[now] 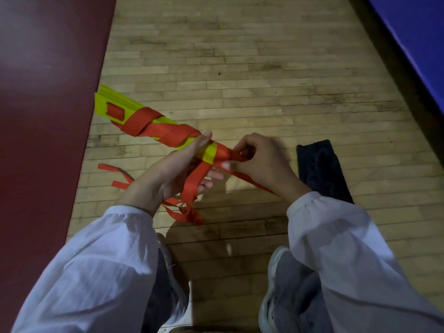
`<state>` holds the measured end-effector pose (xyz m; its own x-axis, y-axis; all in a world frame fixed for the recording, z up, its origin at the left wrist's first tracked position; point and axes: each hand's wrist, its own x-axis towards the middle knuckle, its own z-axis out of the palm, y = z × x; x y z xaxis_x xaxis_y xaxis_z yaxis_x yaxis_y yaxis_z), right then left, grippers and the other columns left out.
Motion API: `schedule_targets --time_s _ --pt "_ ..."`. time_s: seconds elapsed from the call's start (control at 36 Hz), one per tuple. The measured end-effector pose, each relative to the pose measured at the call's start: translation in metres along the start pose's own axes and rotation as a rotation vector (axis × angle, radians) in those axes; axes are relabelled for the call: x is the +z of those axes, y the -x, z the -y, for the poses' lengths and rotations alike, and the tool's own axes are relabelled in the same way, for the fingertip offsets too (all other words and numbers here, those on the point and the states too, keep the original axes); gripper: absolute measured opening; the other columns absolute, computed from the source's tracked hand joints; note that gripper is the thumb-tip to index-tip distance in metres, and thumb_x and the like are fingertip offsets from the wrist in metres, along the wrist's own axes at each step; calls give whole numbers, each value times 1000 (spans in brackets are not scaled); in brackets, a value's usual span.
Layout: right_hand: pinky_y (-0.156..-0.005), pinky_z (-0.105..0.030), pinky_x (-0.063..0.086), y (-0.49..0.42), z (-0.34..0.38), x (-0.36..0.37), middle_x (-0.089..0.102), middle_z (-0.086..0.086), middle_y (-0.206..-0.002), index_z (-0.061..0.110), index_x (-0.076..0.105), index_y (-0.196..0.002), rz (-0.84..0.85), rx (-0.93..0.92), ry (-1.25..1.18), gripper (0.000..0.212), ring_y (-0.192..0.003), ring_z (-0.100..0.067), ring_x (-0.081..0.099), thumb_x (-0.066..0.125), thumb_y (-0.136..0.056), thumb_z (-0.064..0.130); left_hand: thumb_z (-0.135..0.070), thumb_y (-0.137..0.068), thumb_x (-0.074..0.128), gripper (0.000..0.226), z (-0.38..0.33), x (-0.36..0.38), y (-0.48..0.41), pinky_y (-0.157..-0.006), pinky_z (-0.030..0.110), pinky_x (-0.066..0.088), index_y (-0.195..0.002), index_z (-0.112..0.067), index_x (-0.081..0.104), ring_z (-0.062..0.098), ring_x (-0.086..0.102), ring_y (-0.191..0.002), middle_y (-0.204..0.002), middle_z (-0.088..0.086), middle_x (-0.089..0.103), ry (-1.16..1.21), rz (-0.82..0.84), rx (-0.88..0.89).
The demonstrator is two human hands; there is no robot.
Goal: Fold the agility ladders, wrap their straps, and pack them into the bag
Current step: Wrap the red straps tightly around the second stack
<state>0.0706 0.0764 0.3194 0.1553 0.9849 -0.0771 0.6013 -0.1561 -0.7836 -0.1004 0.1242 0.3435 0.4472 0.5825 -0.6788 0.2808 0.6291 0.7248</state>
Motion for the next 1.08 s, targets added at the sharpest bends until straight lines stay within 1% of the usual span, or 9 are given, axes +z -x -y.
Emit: schedule_targets --time_s 0.08,0.28,0.39,0.47,0.58,0.83,0.92,1.0,1.08 --pt "-71 -27 47 1 0 2 64 1 -90 11 66 -92 3 -21 9 36 -83 -11 58 84 -69 33 -61 -92 40 64 2 0 -1 -43 19 45 -97 -6 70 15 57 -51 -91 17 71 -16 -25 2" --pt "-67 -23 46 1 -1 -2 62 4 -86 16 65 -91 40 -43 -14 35 -80 -10 58 83 -70 38 -53 -93 44 62 3 -1 -3 -43 21 43 -106 2 68 18 52 -49 -92 20 73 -41 -90 76" --pt "-69 -33 49 1 2 -10 65 3 -79 21 65 -88 185 13 -156 41 -74 -12 61 61 -83 61 -55 -91 44 59 2 -1 0 -41 20 42 -104 -1 66 16 50 -46 -82 18 72 -66 -84 134" --pt "-69 -31 45 1 2 -14 66 8 -72 29 68 -88 339 100 -227 50 -69 -8 62 41 -83 71 -56 -92 44 58 0 3 2 -42 21 43 -100 -2 66 15 51 -46 -77 16 71 -85 -64 170" --pt "-76 -40 53 2 -1 -15 72 -17 -85 9 69 -89 531 220 -362 64 -75 -27 69 42 -82 67 -55 -92 44 60 2 5 4 -42 22 44 -102 0 67 14 53 -49 -79 14 71 -120 -38 193" --pt "-72 -37 49 3 -1 -11 69 -14 -79 7 68 -91 413 147 -353 56 -69 -21 63 47 -91 60 -60 -83 47 68 -3 -1 8 -47 23 53 -116 -3 63 16 64 -57 -96 13 73 -21 101 84" --pt "-69 -30 48 4 1 -12 68 -12 -79 18 67 -88 359 122 -352 41 -67 -14 62 51 -92 55 -58 -81 48 64 -5 -4 10 -54 25 57 -117 -7 62 17 66 -61 -100 14 73 -17 120 65" --pt "-63 -20 48 1 0 -11 67 -5 -79 16 68 -91 307 110 -311 41 -66 -6 61 54 -89 54 -54 -79 52 62 -5 -6 10 -55 24 57 -118 -6 62 17 67 -62 -100 13 73 -10 130 43" --pt "-70 -31 53 -1 -4 -7 70 -4 -86 18 69 -95 278 112 -275 49 -76 -16 66 58 -82 64 -51 -75 58 65 -4 -6 9 -51 22 56 -120 -4 61 17 66 -60 -101 14 73 -2 114 40"
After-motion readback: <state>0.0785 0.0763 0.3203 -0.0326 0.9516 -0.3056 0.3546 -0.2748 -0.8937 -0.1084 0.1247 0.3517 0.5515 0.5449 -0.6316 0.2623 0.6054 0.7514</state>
